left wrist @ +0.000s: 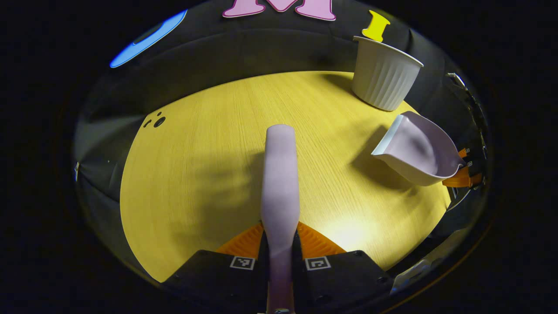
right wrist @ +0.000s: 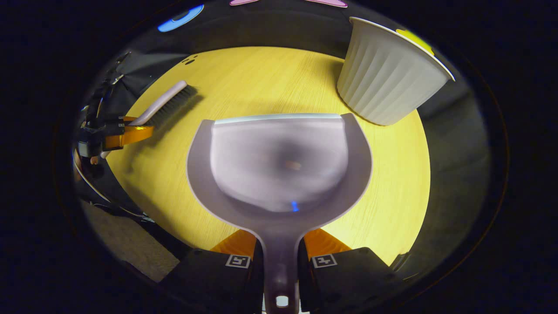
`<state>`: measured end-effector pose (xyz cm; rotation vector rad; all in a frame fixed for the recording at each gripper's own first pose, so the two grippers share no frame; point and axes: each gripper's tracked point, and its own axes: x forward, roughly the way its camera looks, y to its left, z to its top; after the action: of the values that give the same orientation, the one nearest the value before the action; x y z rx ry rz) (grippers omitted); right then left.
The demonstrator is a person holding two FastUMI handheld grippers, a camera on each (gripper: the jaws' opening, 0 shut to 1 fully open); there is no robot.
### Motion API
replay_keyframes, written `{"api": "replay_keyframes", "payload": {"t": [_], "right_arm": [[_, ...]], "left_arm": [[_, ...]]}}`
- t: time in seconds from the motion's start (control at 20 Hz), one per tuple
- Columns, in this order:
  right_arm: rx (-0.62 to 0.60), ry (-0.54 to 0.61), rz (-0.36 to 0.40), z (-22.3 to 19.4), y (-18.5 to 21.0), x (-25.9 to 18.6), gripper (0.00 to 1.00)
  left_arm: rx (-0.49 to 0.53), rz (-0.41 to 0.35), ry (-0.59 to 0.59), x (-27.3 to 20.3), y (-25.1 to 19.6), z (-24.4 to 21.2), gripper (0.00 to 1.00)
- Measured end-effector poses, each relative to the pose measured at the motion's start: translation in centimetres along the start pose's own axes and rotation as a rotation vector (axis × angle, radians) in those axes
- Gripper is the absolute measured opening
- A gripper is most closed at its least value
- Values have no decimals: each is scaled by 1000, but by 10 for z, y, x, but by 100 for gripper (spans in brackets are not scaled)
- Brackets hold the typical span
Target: Pick up the small broom and dustpan from the desktop, sweep the trash into the dustpan with the broom, and then empty the trash into the garbage bin.
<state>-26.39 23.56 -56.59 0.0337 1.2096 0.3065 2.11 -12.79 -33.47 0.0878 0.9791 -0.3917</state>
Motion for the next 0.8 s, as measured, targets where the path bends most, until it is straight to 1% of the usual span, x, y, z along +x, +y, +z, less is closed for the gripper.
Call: {"api": "replay_keyframes", "payload": {"t": [0.1, 0.15, 0.35, 0.4, 0.45, 0.5, 0.55, 0.6, 0.65, 0.7, 0.75, 0.8], "right_arm": [[10, 16, -4, -1, -1, 7, 40], [17, 22, -9, 0, -3, 12, 36], [48, 32, -2, 1, -6, 30, 37], [48, 37, -1, 1, -6, 32, 37], [44, 45, 3, 0, -5, 32, 37], [45, 40, 5, 1, -6, 31, 37], [45, 33, 9, 4, -7, 32, 39], [45, 33, 13, 4, -6, 33, 39], [51, 22, 21, 10, -6, 31, 41], [55, 18, 23, 12, -8, 29, 45], [54, 13, 24, 14, -9, 29, 46], [52, 7, 24, 14, -9, 24, 46]], "left_arm": [[2, 7, 5, 6, 3, -1, 27], [0, 11, 12, 9, 2, -2, 28], [-15, 38, 30, 16, 7, -3, 28], [-14, 37, 24, 16, 8, -2, 31], [-7, 46, 22, 15, 10, -2, 32], [4, 55, 20, 13, 12, 1, 38], [14, 62, 20, 12, 13, 1, 41], [24, 68, 17, 9, 13, 2, 31], [29, 68, 15, 9, 11, 2, 36], [32, 69, 14, 7, 11, 1, 36], [36, 70, 16, 4, 11, -2, 41], [40, 72, 15, 1, 10, -2, 42]]}}
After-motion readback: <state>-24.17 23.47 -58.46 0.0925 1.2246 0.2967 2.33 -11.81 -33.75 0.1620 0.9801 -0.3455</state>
